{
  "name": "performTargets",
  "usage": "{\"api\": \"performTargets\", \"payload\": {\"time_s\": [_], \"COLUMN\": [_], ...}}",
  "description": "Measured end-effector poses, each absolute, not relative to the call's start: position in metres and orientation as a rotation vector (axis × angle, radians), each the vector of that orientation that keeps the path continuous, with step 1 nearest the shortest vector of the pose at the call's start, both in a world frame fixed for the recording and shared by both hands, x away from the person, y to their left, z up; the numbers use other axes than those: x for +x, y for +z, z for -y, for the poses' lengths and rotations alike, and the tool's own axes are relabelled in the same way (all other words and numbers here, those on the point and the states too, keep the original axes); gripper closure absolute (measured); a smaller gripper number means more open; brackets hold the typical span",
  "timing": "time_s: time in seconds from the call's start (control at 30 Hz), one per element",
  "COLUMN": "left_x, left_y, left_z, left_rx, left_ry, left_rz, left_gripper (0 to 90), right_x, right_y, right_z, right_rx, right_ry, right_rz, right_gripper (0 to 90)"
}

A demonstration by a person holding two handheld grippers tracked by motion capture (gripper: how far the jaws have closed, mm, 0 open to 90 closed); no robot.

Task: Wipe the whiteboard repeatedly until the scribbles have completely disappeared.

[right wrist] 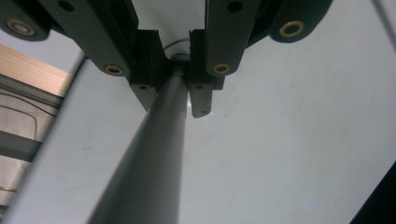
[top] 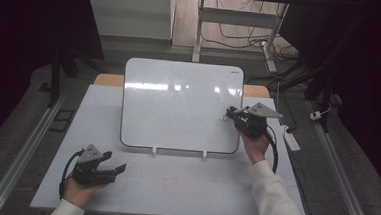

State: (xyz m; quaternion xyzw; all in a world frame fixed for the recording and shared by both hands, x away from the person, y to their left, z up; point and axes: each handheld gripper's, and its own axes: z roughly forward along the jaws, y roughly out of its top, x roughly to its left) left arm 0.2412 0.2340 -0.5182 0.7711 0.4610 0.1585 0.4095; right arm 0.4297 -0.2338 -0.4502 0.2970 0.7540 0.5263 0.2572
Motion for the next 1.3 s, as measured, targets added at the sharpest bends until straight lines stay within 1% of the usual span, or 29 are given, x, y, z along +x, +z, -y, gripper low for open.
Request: {"api": "performTargets", "payload": {"time_s": [0.07,0.2,0.37,0.5,0.67,0.87,1.03,1.2,1.3], "left_x": [0.241,0.239,0.241,0.24,0.241,0.24,0.24,0.24,0.241], "left_y": [-0.518,-0.517,-0.518,-0.517,-0.518,-0.518,-0.518,-0.517,-0.518], "left_z": [-0.234,-0.233,-0.232,-0.231,-0.232,-0.233,-0.232,-0.232,-0.232], "left_rx": [1.943,1.941,1.944,1.945,1.943,1.941,1.943,1.942,1.945], "left_ry": [0.402,0.405,0.401,0.403,0.401,0.401,0.402,0.403,0.401], "left_rz": [-1.157,-1.154,-1.159,-1.149,-1.157,-1.153,-1.152,-1.15,-1.154], "left_gripper": [26.7,26.7,26.7,26.6,26.6,26.6,26.6,26.6,26.6], "right_x": [0.429,0.432,0.417,0.424,0.411,0.427,0.422,0.428,0.42], "right_y": [-0.45,-0.45,-0.461,-0.457,-0.467,-0.454,-0.457,-0.453,-0.461], "right_z": [0.236,0.254,0.236,0.247,0.218,0.237,0.216,0.232,0.218], "right_rx": [0.78,0.907,0.767,0.903,0.749,0.887,0.779,0.901,0.81], "right_ry": [1.413,1.482,1.414,1.482,1.417,1.466,1.43,1.481,1.461], "right_rz": [-2.061,-1.964,-2.091,-1.972,-2.094,-1.962,-2.055,-1.947,-2.062], "right_gripper": [78.0,78.0,78.0,78.0,78.0,78.0,78.0,78.0,78.0]}}
